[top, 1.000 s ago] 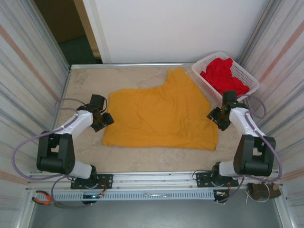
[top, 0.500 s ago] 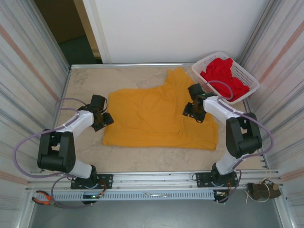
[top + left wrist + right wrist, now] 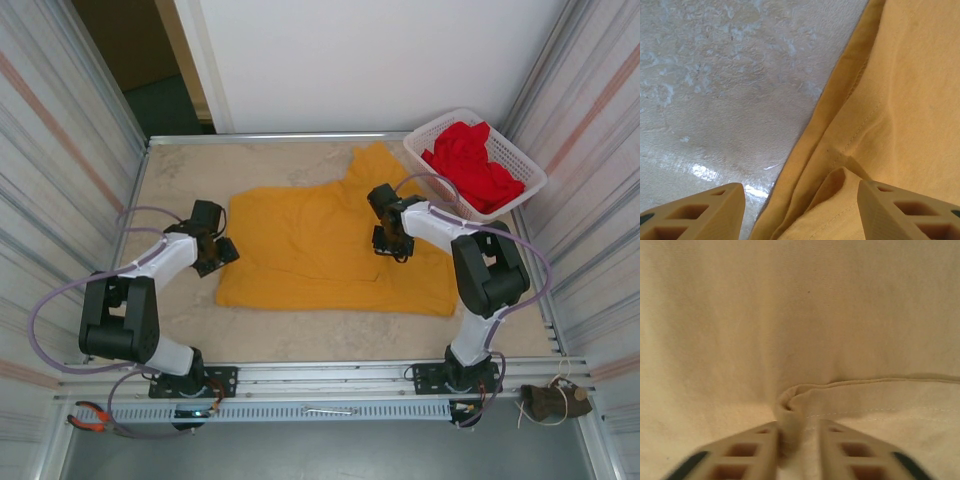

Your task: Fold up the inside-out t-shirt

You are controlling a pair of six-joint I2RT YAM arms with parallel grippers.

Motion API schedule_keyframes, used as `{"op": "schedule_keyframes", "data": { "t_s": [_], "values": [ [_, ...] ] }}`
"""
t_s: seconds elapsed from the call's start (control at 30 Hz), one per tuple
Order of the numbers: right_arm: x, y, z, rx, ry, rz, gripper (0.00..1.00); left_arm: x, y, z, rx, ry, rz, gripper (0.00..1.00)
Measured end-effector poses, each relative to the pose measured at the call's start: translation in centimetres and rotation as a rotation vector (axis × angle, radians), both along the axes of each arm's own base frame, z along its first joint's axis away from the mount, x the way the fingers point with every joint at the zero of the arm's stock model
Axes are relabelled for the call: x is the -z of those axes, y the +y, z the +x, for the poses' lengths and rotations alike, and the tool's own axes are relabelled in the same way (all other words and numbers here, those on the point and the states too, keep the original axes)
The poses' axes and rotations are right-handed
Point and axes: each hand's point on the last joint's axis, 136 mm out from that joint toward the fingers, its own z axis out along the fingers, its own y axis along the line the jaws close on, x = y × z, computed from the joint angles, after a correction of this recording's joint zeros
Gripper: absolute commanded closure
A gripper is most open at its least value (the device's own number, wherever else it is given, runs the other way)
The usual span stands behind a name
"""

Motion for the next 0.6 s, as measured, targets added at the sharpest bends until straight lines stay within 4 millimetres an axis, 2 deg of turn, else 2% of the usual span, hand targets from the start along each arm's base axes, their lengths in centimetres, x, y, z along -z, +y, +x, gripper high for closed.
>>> {"op": "schedule_keyframes", "data": {
  "t_s": [0.03, 0.3, 0.53, 0.57, 0.6],
  "values": [
    [-0.1, 0.0, 0.0, 0.000, 0.000, -0.004, 1.00, 0.1, 0.0, -0.1, 0.000, 0.003, 0.001, 0.38],
    [-2.1, 0.3, 1.6, 0.006, -0.055, 0.002, 1.00, 0.2, 0.0, -0.3, 0.000, 0.008, 0.001, 0.38],
    [-4.5, 1.0, 3.7, 0.019, -0.132, 0.023, 1.00, 0.2, 0.0, -0.3, -0.001, 0.008, 0.001, 0.38],
    [-4.7, 1.1, 3.9, 0.021, -0.139, 0.026, 0.99, 0.2, 0.0, -0.3, -0.001, 0.008, 0.001, 0.38],
    [-4.7, 1.2, 4.2, 0.025, -0.144, 0.029, 0.81, 0.2, 0.0, -0.3, -0.001, 0.008, 0.001, 0.38]
  ]
}}
